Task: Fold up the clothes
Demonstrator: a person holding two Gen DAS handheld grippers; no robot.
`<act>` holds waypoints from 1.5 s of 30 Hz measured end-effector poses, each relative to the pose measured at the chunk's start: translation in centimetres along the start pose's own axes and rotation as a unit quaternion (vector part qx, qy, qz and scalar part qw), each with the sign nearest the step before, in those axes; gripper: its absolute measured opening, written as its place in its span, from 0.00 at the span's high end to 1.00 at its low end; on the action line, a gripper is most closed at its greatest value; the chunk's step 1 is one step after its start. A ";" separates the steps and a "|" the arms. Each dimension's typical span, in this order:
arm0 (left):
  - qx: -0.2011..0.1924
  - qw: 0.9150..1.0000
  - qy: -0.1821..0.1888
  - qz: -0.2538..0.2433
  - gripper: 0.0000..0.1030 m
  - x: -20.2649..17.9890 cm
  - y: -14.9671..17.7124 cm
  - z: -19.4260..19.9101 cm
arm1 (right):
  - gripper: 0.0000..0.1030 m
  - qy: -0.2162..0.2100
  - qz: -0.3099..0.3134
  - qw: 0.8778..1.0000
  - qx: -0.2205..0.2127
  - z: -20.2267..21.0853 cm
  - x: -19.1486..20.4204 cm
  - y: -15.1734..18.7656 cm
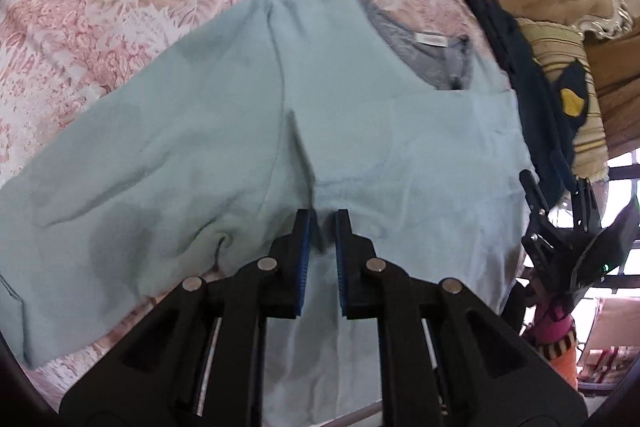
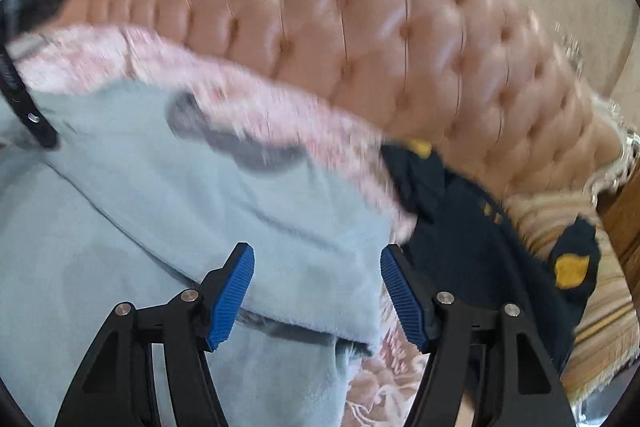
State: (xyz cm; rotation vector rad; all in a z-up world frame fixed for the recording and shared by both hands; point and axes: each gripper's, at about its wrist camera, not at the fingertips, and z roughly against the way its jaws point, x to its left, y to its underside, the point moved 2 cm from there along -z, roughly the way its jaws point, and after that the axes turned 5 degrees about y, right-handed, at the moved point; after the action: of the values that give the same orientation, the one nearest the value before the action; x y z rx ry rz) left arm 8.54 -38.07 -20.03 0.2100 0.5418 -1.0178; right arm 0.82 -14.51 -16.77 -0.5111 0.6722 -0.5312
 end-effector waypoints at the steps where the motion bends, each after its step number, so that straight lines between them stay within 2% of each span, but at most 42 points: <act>1: -0.010 1.000 -0.007 0.003 0.85 0.0 0.0 0.3 | 0.35 -0.010 0.001 1.000 0.015 -0.6 0.1 0.3; 3: -0.041 0.998 -0.052 -0.001 0.84 -0.1 0.2 1.7 | 0.35 -0.045 -0.022 0.999 0.021 -0.5 -0.8 0.6; 5: -0.074 0.996 -0.049 -0.014 0.82 -1.3 0.3 3.0 | 0.35 -0.087 -0.070 0.994 0.009 0.3 -2.7 0.6; 6: -0.090 0.995 -0.046 -0.020 0.77 -2.0 0.4 3.7 | 0.35 -0.106 -0.106 0.989 -0.003 0.6 -4.3 0.4; 7: -0.107 0.993 -0.043 -0.026 0.64 -2.6 0.5 4.3 | 0.35 -0.118 -0.137 0.983 -0.011 0.8 -5.8 0.3; 8: -0.123 0.991 -0.040 -0.032 0.56 -3.2 0.6 5.0 | 0.35 -0.115 -0.156 0.981 -0.010 0.5 -6.9 0.0; 9: -0.120 0.991 -0.030 -0.046 0.44 -4.3 0.6 4.5 | 0.35 -0.111 -0.175 0.978 -0.010 0.2 -8.0 -0.2; 10: -0.113 0.992 -0.018 -0.061 0.43 -5.4 0.6 3.9 | 0.35 -0.108 -0.191 0.975 -0.008 -0.3 -9.0 -0.4; 13: -0.083 0.993 -0.018 -0.080 0.43 -7.0 0.3 0.8 | 0.35 -0.119 -0.207 0.971 0.013 -3.0 -9.9 -1.3; 17: -0.068 0.995 -0.035 -0.067 0.44 -6.3 0.3 -2.1 | 0.35 -0.199 -0.213 0.956 0.041 -6.9 -8.8 -2.2; 22: -0.072 0.995 -0.029 -0.062 0.43 -5.9 0.4 -2.1 | 0.35 -0.206 -0.200 0.956 0.066 -9.6 -8.4 -2.2; 26: -0.073 0.994 -0.040 -0.076 0.44 -6.3 0.8 -2.4 | 0.35 -0.210 -0.190 0.955 0.085 -11.5 -8.2 -2.3; 30: -0.075 0.992 -0.054 -0.087 0.43 -6.6 0.6 -2.9 | 0.34 -0.194 -0.199 0.957 0.080 -10.7 -9.1 -2.4; 32: -0.077 0.990 -0.066 -0.097 0.43 -6.9 0.8 -3.1 | 0.30 -0.194 -0.180 0.961 0.084 -10.7 -8.5 -2.3; 34: -0.078 0.987 -0.083 -0.111 0.43 -7.3 0.9 -3.4 | 0.27 -0.175 -0.151 0.967 0.102 -11.1 -7.6 -1.6; 38: -0.081 0.980 -0.117 -0.140 0.39 -8.2 1.2 -3.8 | 0.25 -0.146 -0.178 0.969 0.095 -9.6 -8.7 -0.9; 39: -0.084 0.979 -0.122 -0.143 0.36 -8.4 1.2 -3.8 | 0.25 -0.140 -0.186 0.970 0.074 -8.0 -9.1 -0.8; 41: -0.096 0.977 -0.129 -0.142 0.19 -8.5 1.6 -3.5 | 0.25 -0.149 -0.187 0.970 0.032 -4.7 -9.1 -0.6; 42: -0.111 0.973 -0.137 -0.149 0.06 -8.7 2.0 -3.1 | 0.25 -0.159 -0.172 0.972 0.018 -3.1 -8.6 -0.3; 43: -0.128 0.968 -0.147 -0.157 0.01 -8.9 2.4 -2.6 | 0.25 -0.169 -0.157 0.973 0.006 -1.7 -8.0 -0.1; 45: -0.156 0.954 -0.178 -0.183 0.01 -9.3 3.3 -1.9 | 0.24 -0.193 -0.132 0.972 -0.001 -0.4 -6.8 0.4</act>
State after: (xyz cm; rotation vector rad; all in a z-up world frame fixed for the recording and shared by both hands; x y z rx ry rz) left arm 6.94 -28.62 -17.03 -0.3626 0.4102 -1.2772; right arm -3.84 -10.24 -14.30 -0.6891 0.2335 -0.6574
